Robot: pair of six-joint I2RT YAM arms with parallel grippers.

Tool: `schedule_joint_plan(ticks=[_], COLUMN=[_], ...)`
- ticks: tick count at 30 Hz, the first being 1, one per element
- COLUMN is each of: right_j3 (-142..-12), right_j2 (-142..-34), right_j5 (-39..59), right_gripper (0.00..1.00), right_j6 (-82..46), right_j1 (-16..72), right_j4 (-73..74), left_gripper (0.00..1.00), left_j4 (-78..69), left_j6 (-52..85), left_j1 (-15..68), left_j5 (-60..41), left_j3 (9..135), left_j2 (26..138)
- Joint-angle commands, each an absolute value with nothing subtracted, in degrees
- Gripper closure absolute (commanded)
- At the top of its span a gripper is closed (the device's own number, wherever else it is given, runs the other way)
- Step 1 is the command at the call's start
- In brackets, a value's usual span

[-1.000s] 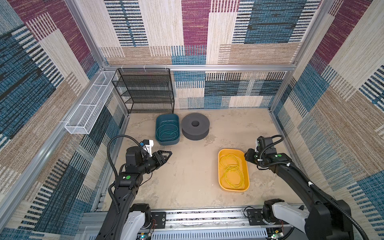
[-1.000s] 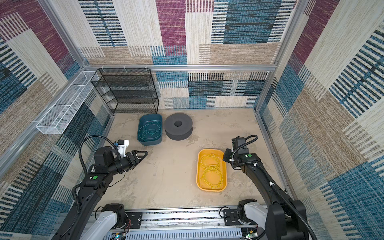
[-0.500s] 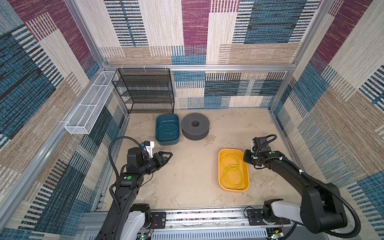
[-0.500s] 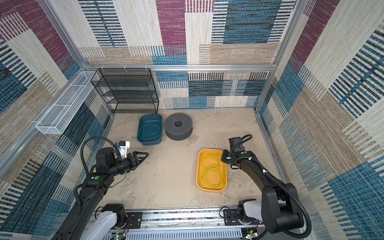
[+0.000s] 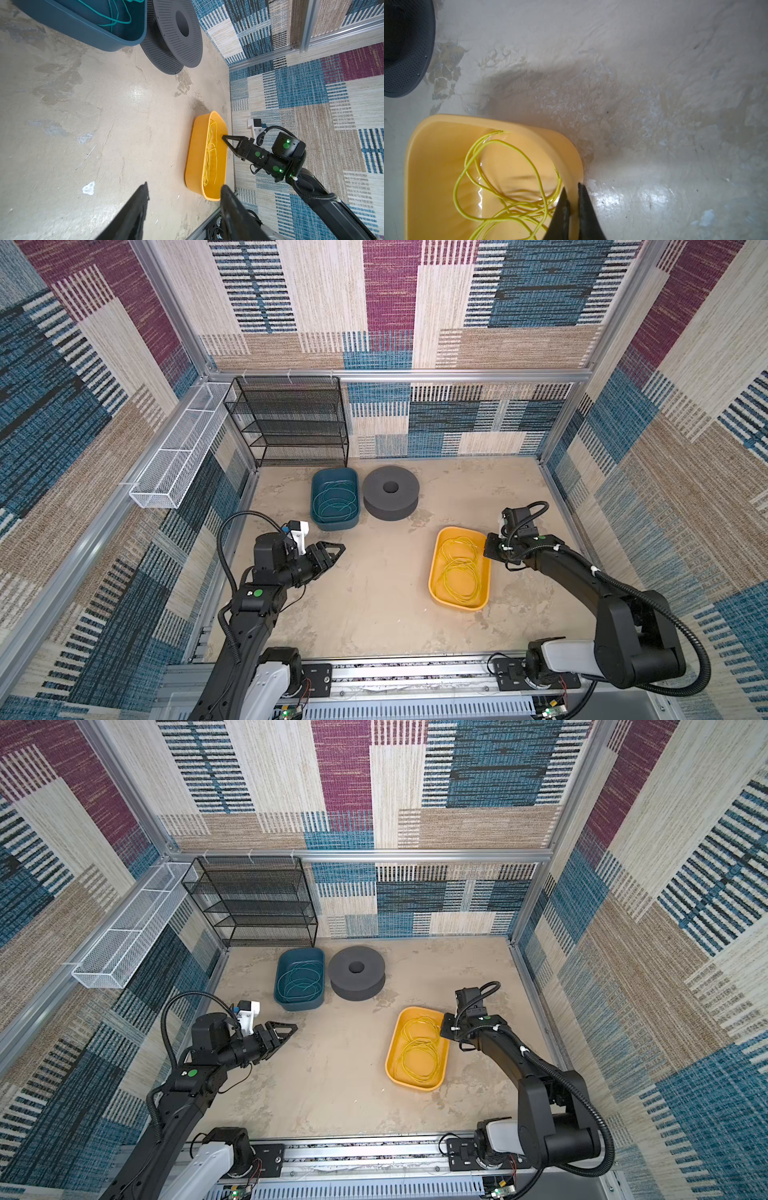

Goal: Wrap the cables

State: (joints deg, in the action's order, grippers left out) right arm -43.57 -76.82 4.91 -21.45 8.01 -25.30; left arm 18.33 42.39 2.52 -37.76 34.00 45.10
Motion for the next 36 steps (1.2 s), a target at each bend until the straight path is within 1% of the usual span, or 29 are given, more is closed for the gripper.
schedule_joint_plan(ticks=[1, 4, 6, 9, 14, 21, 26, 28, 31, 34, 35, 36], right_j3=[-45.60, -49.41, -53.33, -60.90, -74.96, -95.69, -106.75, -110.45, -117.37, -121.69, -122.85, -124.16], right_j2=[-77.76, -80.33, -84.25, -91.91, -105.85, -120.62, -128.52, -131.16, -135.56, -138.22, -138.79, -139.32], right_j5=[2.77, 0.30, -0.02, -2.04, -2.32, -1.36, -0.07, -0.05, -0.63, 0.70, 0.64, 0.77], right_gripper=[0.95, 0.99, 0.99, 1.00, 1.00, 1.00, 0.98, 0.95, 0.94, 0.95, 0.93, 0.88], right_j6=[-19.65, -18.23, -15.73, -10.86, -0.02, 2.48, 3.71, 3.86, 3.35, 2.63, 2.45, 2.26], right_j1=[8.09, 8.09, 8.09, 8.09, 7.18, 5.16, 4.23, 3.88, 3.40, 2.85, 2.88, 2.88], right_j4=[-22.65, -21.66, -20.21, -20.86, -23.21, -27.25, -30.56, -31.27, -33.89, -35.09, -35.42, -36.12], left_gripper=[0.42, 0.42, 0.43, 0.43, 0.44, 0.43, 0.43, 0.43, 0.43, 0.44, 0.44, 0.44], left_j4=[18.68, 17.63, 16.27, 16.77, 21.29, 22.13, 22.65, 23.02, 23.32, 23.90, 23.92, 23.94], left_j6=[40.91, 41.54, 42.31, 41.77, 38.66, 38.52, 38.65, 38.68, 38.66, 38.41, 38.43, 38.45], left_j1=[2.46, 2.46, 2.46, 2.55, 2.64, 2.72, 2.89, 2.90, 2.90, 3.03, 3.08, 3.12], left_j5=[-37.33, -37.53, -37.97, -39.46, -39.54, -38.90, -38.29, -37.89, -37.79, -37.62, -37.53, -37.36], left_j3=[34.27, 34.08, 34.30, 36.58, 41.09, 40.98, 40.70, 40.91, 41.45, 42.25, 42.29, 42.34], left_j2=[45.39, 46.09, 47.10, 49.48, 51.49, 51.37, 50.99, 50.78, 51.06, 51.68, 51.68, 51.72])
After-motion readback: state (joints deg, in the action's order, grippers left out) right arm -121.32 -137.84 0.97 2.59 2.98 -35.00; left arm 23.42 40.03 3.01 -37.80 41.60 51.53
